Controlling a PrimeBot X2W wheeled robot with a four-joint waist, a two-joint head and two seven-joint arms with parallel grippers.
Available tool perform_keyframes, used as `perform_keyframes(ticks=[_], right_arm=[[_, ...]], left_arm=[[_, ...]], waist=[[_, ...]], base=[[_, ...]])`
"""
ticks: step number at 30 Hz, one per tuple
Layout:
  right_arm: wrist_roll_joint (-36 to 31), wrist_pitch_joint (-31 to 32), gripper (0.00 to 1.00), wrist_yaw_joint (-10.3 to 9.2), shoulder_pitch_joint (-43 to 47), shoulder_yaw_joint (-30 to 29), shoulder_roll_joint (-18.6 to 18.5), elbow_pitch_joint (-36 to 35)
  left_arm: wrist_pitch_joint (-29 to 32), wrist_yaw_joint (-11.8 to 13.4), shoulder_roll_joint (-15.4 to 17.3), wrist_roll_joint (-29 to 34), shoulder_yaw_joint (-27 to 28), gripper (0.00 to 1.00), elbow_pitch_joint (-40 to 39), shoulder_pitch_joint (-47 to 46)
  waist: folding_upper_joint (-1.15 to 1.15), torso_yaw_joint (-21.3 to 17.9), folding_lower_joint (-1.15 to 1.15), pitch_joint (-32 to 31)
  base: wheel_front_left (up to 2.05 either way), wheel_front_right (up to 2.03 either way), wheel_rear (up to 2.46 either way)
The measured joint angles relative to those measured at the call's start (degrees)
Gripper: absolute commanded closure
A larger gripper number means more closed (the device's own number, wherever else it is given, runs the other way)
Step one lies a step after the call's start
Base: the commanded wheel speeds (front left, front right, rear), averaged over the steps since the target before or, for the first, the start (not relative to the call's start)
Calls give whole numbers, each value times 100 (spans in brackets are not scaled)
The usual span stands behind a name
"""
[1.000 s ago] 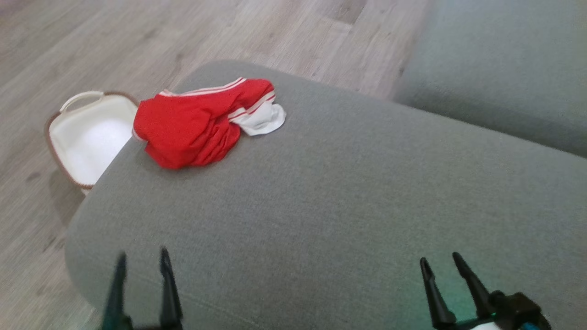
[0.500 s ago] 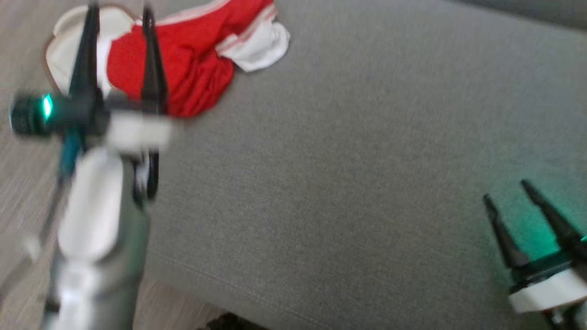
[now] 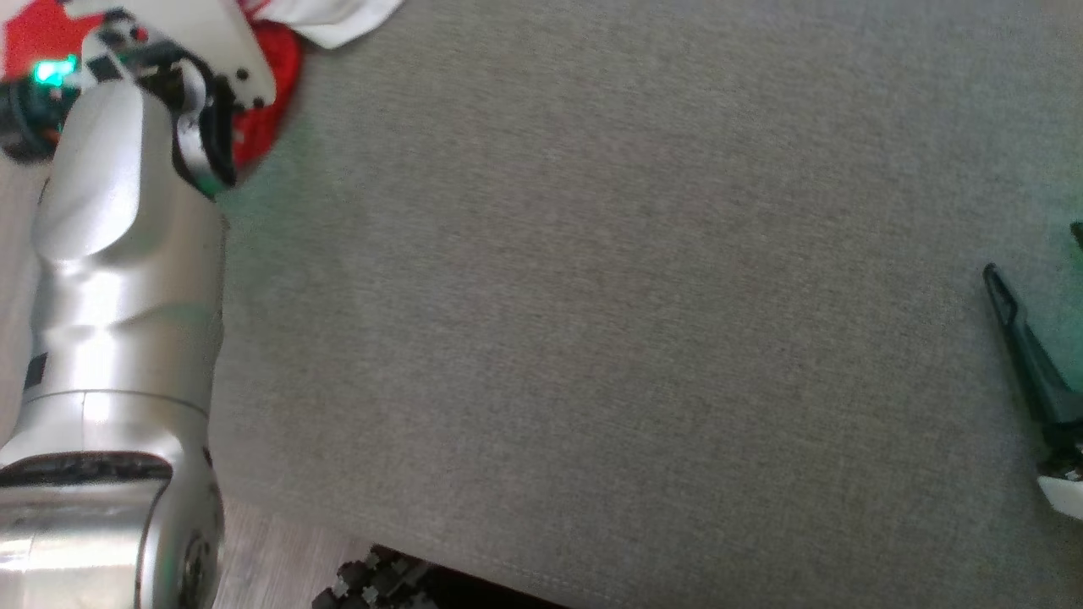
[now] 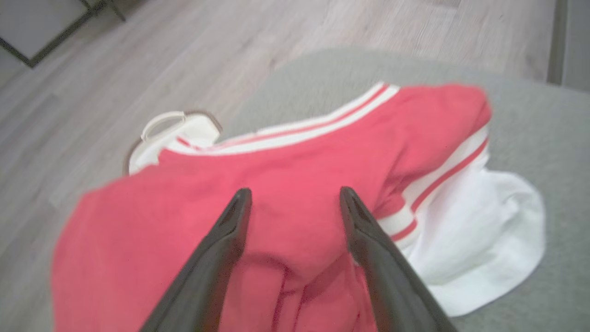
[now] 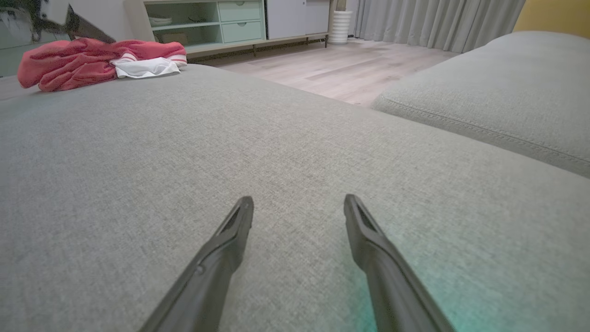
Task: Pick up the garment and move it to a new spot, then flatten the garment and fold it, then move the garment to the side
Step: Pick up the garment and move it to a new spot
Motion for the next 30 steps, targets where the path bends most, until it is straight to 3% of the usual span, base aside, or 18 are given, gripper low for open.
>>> perform_keyframes(ticks=[6,7,8,11,18,24,25,30], right_arm=[[27,-46,0,0,-37,-238,-18,-327],[29,-46,0,0,-37,-266,-14,-360],[29,-48,0,0,-41,-279,-10,-392],[29,-52,0,0,-71,-277,19,-377],[-5,-14,0,0,-266,-126,402,263],[-63,18,0,0,-292,326,1187,764],[-63,18,0,0,-292,326,1187,764],[-125,18,0,0,-322,520,1912,1054]], left_arm=[[-94,132,46,-122,137,0,600,-81],[-140,130,54,-131,133,9,662,-141],[-236,129,68,-129,124,100,705,-199],[-710,68,105,-11,13,100,808,-233],[-1711,-600,256,339,-533,100,742,-409],[-2033,-1244,459,550,-973,100,360,-770],[-2033,-1244,459,550,-973,100,360,-770],[-2039,-1526,509,543,-1410,100,-132,-595]], waist=[[0,-217,-1,365],[0,-235,-1,403],[0,-249,-1,428],[0,-263,0,397],[0,-303,1,-125],[0,-488,-1,-908],[0,-488,-1,-908],[0,-790,-2,-1695]], base=[[0,0,0],[0,0,0],[0,0,0],[0,0,0],[0,0,0],[0,0,0],[0,0,0],[0,0,0]])
